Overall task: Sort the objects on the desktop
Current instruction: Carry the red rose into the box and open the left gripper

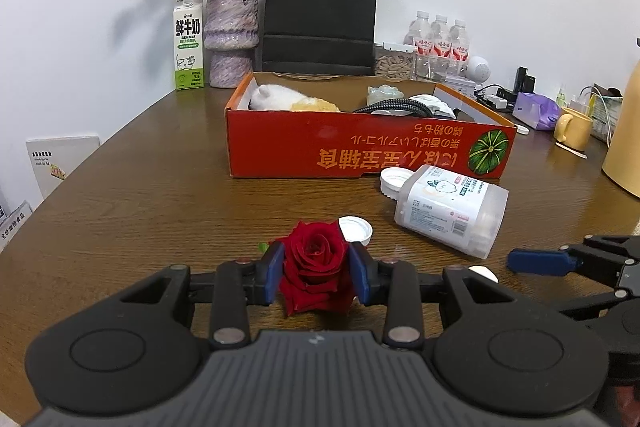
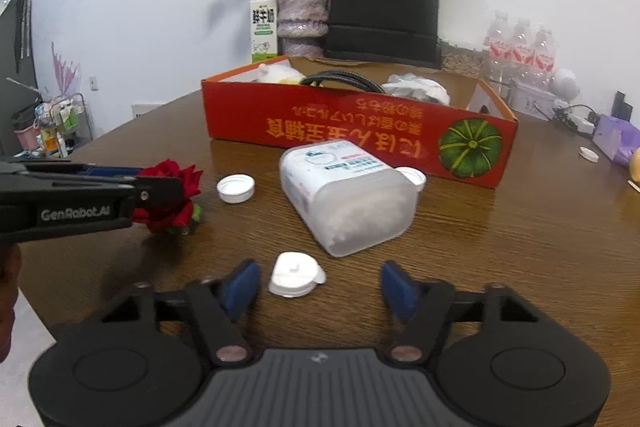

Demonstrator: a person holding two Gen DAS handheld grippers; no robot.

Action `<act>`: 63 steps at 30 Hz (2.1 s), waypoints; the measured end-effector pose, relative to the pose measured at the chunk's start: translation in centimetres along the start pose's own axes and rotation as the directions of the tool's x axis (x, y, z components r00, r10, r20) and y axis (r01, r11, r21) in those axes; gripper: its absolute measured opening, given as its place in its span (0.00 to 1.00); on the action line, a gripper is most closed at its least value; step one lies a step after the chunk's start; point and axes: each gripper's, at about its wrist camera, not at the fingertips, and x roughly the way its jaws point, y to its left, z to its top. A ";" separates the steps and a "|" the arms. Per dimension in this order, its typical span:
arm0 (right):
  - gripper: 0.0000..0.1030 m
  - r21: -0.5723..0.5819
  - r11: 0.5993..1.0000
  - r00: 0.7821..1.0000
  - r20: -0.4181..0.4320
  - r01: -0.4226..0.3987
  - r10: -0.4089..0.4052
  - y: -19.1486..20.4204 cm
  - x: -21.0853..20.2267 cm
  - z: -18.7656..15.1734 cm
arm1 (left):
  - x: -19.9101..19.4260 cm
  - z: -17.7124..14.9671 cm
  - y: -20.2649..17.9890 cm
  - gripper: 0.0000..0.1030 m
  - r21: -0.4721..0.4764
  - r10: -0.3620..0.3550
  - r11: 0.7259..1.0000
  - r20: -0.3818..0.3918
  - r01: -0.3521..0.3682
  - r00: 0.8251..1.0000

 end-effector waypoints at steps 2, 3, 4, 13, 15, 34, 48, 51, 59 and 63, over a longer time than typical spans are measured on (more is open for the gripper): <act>0.33 -0.012 1.000 1.000 0.002 -0.023 0.023 0.2 -0.2 0.0 | -0.1 0.0 0.1 0.35 -0.003 -0.001 1.000 0.002 0.001 1.000; 0.24 -0.016 0.999 1.000 0.003 -0.030 0.030 0.3 -0.3 0.0 | -0.1 0.0 0.1 0.35 -0.004 -0.002 1.000 0.005 0.002 1.000; 0.23 -0.017 0.999 1.000 0.005 -0.029 0.029 0.3 -0.4 0.0 | -0.2 0.0 0.1 0.35 -0.005 -0.003 1.000 0.007 0.003 1.000; 0.23 -0.012 0.999 0.998 0.052 -0.033 0.034 -0.7 -2.4 0.6 | -0.9 1.7 -0.3 0.36 0.009 -0.019 1.000 0.054 0.018 0.998; 0.23 0.013 0.999 0.996 0.070 -0.048 0.047 -1.5 -3.1 1.1 | -1.2 2.6 -0.5 0.36 0.013 -0.024 1.000 0.077 0.023 0.997; 0.23 0.056 0.998 0.972 0.232 0.036 -0.048 -6.9 2.1 12.9 | 6.1 14.0 -1.8 0.36 0.032 -0.049 0.999 0.214 0.044 0.976; 0.23 0.075 0.997 0.983 0.185 0.000 -0.014 -9.3 12.1 16.6 | 15.2 15.6 -1.6 0.36 -0.015 0.034 0.999 0.144 -0.032 0.989; 0.23 0.083 0.997 0.988 0.152 -0.006 -0.006 -9.9 13.2 15.8 | 16.2 15.1 -1.5 0.35 -0.003 0.044 0.999 0.120 -0.044 0.992; 0.24 0.070 0.998 0.988 0.151 0.007 -0.017 -9.4 13.4 15.2 | 16.3 14.5 -1.8 0.42 0.017 0.054 0.998 0.122 -0.056 0.991; 0.37 0.065 0.997 0.984 0.169 0.039 -0.049 -9.2 12.9 15.2 | 15.6 14.4 -1.8 0.86 0.006 0.080 0.997 0.161 -0.082 0.984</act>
